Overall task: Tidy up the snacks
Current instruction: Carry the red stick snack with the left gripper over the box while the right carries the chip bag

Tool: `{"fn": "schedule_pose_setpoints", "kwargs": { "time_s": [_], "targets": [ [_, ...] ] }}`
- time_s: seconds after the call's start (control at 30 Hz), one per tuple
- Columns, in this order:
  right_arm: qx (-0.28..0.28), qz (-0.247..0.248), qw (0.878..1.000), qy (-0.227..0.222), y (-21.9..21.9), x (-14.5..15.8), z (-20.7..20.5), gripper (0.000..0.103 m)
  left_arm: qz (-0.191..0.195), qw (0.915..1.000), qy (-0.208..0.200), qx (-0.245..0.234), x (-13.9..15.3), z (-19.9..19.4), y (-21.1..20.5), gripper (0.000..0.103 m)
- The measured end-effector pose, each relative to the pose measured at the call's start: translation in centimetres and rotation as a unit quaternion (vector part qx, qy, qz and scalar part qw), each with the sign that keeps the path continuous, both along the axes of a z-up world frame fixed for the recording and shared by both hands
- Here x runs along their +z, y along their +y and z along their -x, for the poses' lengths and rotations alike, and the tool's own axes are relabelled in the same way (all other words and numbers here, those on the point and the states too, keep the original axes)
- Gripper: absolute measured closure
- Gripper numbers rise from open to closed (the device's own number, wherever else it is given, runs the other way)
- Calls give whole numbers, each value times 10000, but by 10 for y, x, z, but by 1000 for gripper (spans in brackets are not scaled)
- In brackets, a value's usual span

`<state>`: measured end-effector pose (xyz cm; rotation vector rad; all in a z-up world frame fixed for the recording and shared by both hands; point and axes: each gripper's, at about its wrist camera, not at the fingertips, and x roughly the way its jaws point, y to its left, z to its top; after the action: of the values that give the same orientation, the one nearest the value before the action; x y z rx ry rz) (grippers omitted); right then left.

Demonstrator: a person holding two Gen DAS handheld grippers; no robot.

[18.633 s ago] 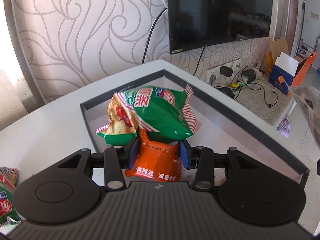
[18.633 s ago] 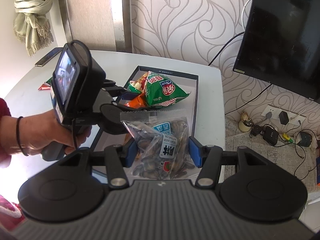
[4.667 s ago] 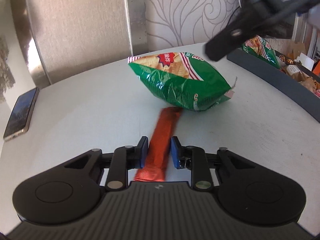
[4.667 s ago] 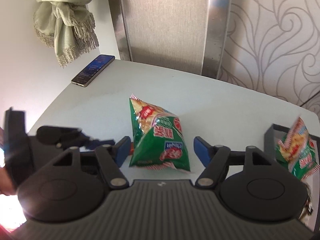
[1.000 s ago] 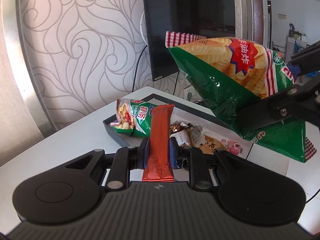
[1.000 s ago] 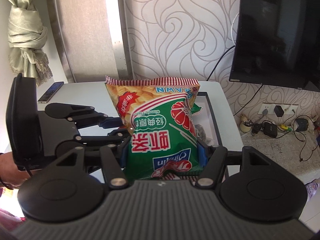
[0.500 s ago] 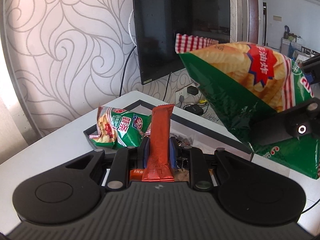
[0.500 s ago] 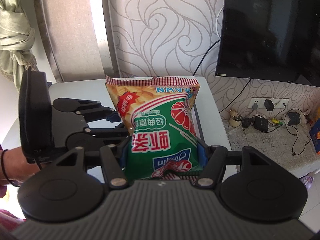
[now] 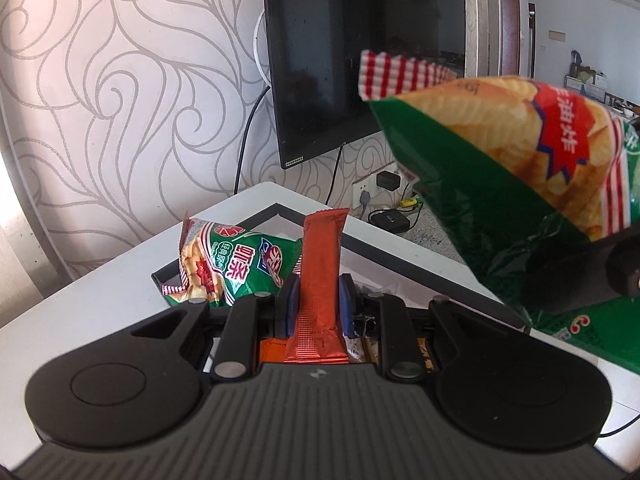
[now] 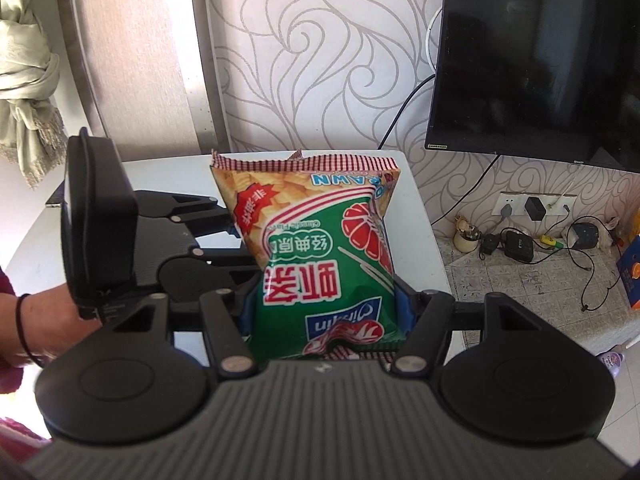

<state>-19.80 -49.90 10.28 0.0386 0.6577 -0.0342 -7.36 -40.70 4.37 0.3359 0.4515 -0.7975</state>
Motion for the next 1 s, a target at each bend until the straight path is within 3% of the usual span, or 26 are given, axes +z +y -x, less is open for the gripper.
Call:
{"fn": "schedule_pose_setpoints", "kwargs": {
  "time_s": [0.87, 0.9, 1.0],
  "targets": [
    [5, -13, 9998, 180, 0, -6, -3, 38, -118, 9990, 414, 68, -28, -30, -23, 78],
    [10, -11, 9998, 182, 0, -6, -4, 37, -119, 9991, 404, 75, -28, -30, -23, 77],
    [29, -10, 9998, 187, 1, -5, -4, 38, -121, 9991, 367, 152, -28, -30, -23, 58]
  ]
}}
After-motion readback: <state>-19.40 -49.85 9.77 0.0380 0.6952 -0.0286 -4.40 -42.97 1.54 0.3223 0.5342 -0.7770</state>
